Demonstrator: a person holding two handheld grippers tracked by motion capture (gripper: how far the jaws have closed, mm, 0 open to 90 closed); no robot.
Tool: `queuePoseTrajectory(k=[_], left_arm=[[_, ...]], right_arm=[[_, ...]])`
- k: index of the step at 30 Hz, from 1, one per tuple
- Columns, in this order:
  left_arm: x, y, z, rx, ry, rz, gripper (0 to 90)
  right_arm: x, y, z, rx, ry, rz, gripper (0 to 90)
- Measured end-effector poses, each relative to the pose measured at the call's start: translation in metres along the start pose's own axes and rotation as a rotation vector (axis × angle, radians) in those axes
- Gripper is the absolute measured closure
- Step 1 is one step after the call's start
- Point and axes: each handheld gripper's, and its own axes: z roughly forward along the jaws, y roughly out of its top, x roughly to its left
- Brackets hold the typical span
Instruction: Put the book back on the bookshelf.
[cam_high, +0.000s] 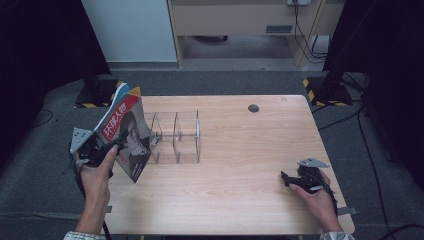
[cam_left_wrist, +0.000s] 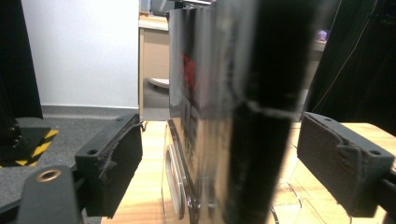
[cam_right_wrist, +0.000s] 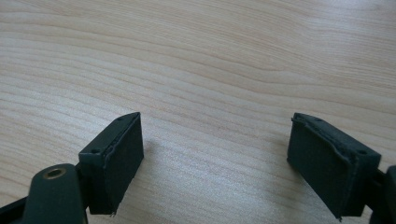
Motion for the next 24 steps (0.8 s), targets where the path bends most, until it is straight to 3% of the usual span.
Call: queuePoseTrajectory(k=[6, 13, 18, 24], left_arm=[[-0.003, -0.002, -0.002, 0.004, 0.014, 0.018, 6.8], [-0.004, -0.005, -0.005, 0.005, 0.013, 0.027, 6.6], [-0.004, -0.011, -0.006, 0.013, 0.026, 0.057, 6.7], [-0.003, -0.014, -0.007, 0.016, 0.018, 0.047, 7.0]], right_arm=[[0.0, 0.0, 0.0, 0.001, 0.002, -0.006, 18.6], [0.0, 0.0, 0.0, 0.001, 0.002, -0.006, 18.6], [0.0, 0.0, 0.0, 0.001, 0.004, -0.008, 18.6], [0.0, 0.0, 0.0, 0.002, 0.004, -0.005, 18.6]])
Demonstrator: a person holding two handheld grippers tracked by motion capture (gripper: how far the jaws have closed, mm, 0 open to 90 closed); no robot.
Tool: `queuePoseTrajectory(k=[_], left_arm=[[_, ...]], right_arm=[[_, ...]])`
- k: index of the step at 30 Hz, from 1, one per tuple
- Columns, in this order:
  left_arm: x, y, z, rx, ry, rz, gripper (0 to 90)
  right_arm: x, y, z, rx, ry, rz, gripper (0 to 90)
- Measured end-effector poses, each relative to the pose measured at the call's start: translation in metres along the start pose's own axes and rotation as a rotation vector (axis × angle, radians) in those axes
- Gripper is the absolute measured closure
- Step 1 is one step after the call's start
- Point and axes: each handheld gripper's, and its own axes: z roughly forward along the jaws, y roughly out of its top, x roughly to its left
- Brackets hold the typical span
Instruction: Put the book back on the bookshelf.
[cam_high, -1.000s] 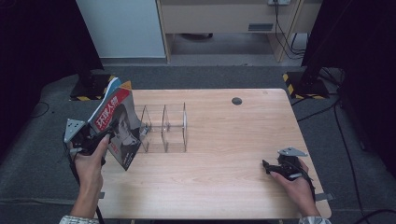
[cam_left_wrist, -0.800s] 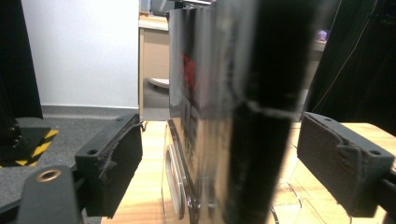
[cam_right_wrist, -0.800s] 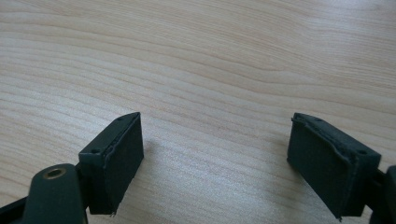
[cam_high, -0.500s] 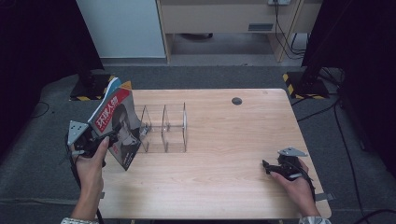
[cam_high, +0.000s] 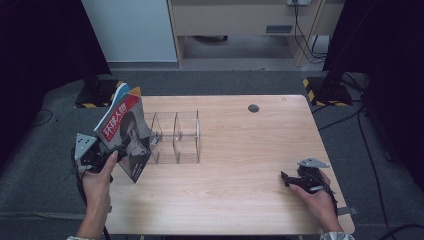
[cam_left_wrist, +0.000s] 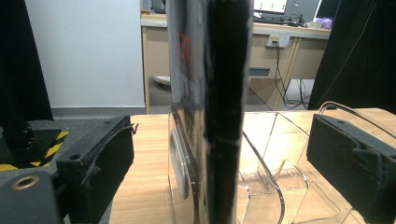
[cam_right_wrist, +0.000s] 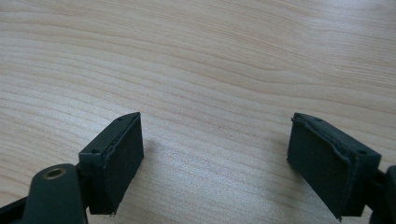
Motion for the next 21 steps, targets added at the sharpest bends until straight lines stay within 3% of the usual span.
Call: queuePoseTrajectory(k=[21], left_arm=[[0.0032, -0.0063, -0.0073, 0.007, -0.021, 0.013, 7.8]], right_arm=[[-0.0003, 0.0001, 0.0, 0.0, 0.001, -0.003, 18.6]])
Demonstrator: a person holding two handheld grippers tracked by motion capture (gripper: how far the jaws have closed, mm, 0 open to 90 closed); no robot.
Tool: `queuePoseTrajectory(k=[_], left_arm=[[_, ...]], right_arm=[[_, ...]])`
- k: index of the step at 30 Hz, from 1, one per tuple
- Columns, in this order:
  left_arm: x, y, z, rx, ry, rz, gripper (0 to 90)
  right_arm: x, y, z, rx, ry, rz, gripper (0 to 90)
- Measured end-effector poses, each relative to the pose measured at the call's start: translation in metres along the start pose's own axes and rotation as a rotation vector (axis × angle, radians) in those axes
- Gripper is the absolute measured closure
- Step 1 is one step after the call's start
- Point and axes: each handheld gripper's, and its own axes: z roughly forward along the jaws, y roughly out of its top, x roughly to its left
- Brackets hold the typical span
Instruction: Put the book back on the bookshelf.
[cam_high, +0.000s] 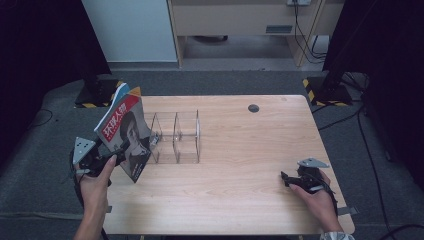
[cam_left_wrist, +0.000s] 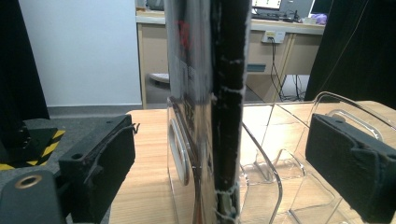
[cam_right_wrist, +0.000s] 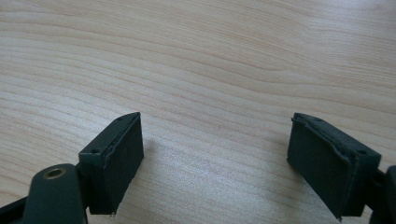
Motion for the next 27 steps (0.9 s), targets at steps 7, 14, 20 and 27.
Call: queuePoseTrajectory(k=[7, 14, 20, 27], left_arm=[[0.001, -0.003, -0.003, 0.005, -0.004, 0.004, 6.8], [0.003, -0.006, -0.005, 0.029, -0.025, 0.025, 4.3], [0.005, -0.01, -0.007, 0.048, -0.051, 0.03, 3.7], [0.004, -0.015, -0.012, 0.081, -0.066, 0.064, 3.8]], right_arm=[[0.0, 0.0, 0.0, 0.0, -0.001, 0.001, 18.6], [0.0, 0.0, 0.0, 0.0, 0.0, 0.0, 18.5], [0.0, 0.0, 0.0, 0.0, -0.001, 0.002, 18.5], [0.0, 0.0, 0.0, 0.001, 0.0, 0.002, 18.5]])
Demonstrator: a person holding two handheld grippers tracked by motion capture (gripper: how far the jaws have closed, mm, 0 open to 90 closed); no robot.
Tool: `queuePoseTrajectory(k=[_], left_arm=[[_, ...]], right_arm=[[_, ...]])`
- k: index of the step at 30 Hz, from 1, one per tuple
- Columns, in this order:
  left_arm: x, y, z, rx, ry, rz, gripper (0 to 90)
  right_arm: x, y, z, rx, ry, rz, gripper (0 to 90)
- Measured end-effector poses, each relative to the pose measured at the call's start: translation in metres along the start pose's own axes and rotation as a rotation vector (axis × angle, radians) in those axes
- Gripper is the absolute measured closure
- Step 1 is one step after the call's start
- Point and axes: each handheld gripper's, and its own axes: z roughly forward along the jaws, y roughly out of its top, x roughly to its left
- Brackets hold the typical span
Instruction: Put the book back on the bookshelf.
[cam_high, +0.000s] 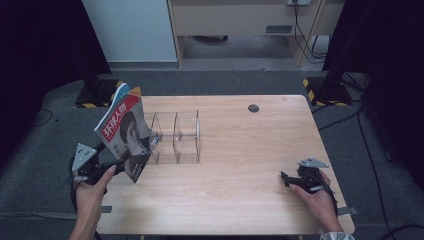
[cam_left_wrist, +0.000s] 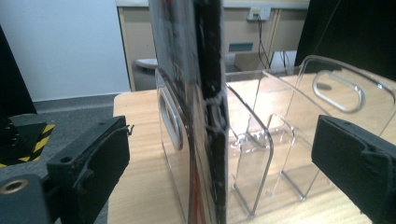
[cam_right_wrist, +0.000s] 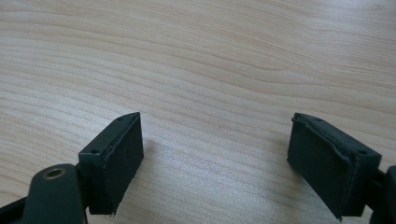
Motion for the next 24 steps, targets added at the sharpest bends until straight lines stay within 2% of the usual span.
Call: queuePoseTrajectory(k=[9, 19, 24], left_arm=[[-0.004, -0.006, -0.003, 0.038, -0.03, 0.012, 3.9], [-0.002, -0.017, -0.007, 0.073, -0.033, 0.015, 4.7], [-0.001, -0.022, -0.008, 0.084, -0.042, 0.001, 5.0]], right_arm=[[0.0, 0.0, 0.0, 0.0, 0.0, -0.001, 18.5], [0.0, 0.0, 0.0, 0.0, 0.0, -0.002, 18.5], [0.0, 0.0, 0.0, 0.0, 0.001, -0.001, 18.5]])
